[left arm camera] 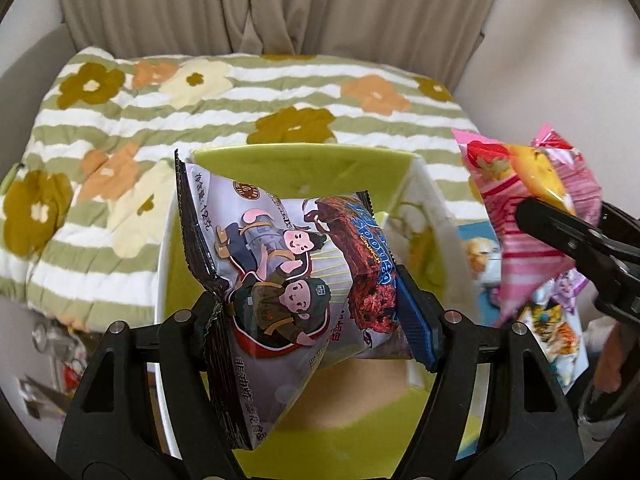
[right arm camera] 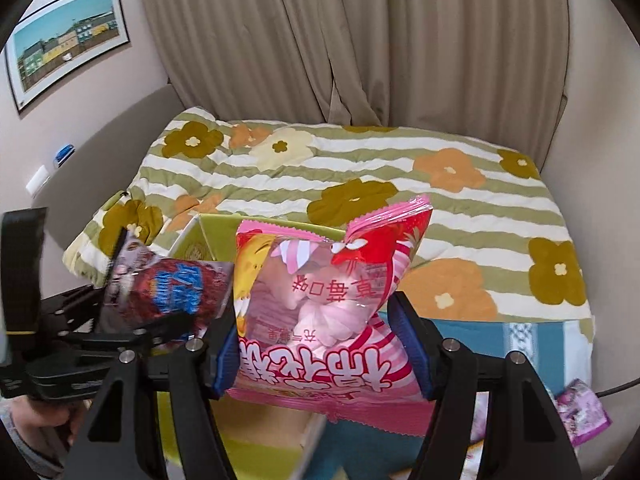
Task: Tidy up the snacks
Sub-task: 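Carry both held bags over the cardboard box, then open both grippers to drop the bags into the box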
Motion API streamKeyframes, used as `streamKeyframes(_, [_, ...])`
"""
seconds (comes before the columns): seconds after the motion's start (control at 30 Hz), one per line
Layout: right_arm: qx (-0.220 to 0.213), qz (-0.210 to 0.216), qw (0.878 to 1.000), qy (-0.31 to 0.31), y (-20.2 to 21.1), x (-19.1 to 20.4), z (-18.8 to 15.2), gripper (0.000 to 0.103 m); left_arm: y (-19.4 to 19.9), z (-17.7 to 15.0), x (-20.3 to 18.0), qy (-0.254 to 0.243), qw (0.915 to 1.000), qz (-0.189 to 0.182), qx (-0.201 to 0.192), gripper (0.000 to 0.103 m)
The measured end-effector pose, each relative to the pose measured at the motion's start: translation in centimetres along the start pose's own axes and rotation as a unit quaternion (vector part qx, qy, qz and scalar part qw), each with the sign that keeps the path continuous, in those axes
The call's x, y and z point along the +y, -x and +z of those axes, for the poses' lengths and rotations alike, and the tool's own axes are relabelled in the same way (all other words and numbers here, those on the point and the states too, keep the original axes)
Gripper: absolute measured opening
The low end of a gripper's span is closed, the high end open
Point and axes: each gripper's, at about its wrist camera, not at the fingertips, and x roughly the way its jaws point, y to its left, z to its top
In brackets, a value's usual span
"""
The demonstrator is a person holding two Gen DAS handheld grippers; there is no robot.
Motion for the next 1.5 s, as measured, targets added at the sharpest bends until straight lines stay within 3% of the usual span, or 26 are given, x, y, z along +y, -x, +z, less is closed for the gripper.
streamKeyframes(0.23, [0.036, -0.015, 0.999, -0.012, -4.5, 1.3, 1.1, 0.063, -5.3, 2.1, 2.0, -0.007, 0.9994, -0.012, 0.033, 0.072])
streamKeyframes(0.27, [0.042, -0.018, 0.999, -0.013, -5.0, 1.3, 1.1, 0.063, -5.6, 2.1, 2.0, -0.009, 0.9994, -0.009, 0.033, 0.08])
streamKeyframes(0.3, [0.045, -0.02, 0.999, -0.013, -5.3, 1.4, 1.2, 0.063, -5.9, 2.2, 1.9, -0.012, 0.9993, -0.002, 0.034, 0.098])
streamKeyframes(0.33, [0.048, -0.022, 0.999, -0.012, -5.6, 1.5, 1.3, 0.063, -6.1, 2.2, 2.0, -0.015, 0.9993, 0.004, 0.035, 0.102])
streamKeyframes(0.47, [0.056, -0.022, 0.998, -0.018, -6.6, 1.7, 1.6, 0.064, -5.8, 2.2, 2.4, -0.015, 0.9993, 0.003, 0.034, 0.103])
streamKeyframes(0.8, [0.068, 0.01, 0.997, -0.019, -7.8, 2.1, 2.0, 0.064, -0.7, -1.0, 3.6, 0.014, 0.9997, 0.017, 0.012, 0.103])
streamKeyframes(1.13, [0.071, 0.03, 0.997, 0.01, -11.0, 3.4, 2.7, 0.065, 0.4, -2.5, 4.6, 0.042, 0.9983, 0.039, 0.012, 0.102])
streamKeyframes(1.2, [0.073, 0.032, 0.997, 0.009, -11.5, 3.4, 2.6, 0.071, 0.4, -2.8, 4.8, 0.049, 0.9979, 0.04, 0.014, 0.102])
streamKeyframes(1.3, [0.061, 0.023, 0.998, 0.006, -11.6, 3.2, 2.5, 0.103, 0.4, -3.2, 5.0, 0.051, 0.9971, 0.054, 0.019, 0.102])
streamKeyframes(1.5, [0.043, 0.007, 0.999, 0.024, -10.2, 3.2, 1.4, 0.103, 1.2, -4.0, 5.5, 0.063, 0.9959, 0.063, 0.015, 0.103])
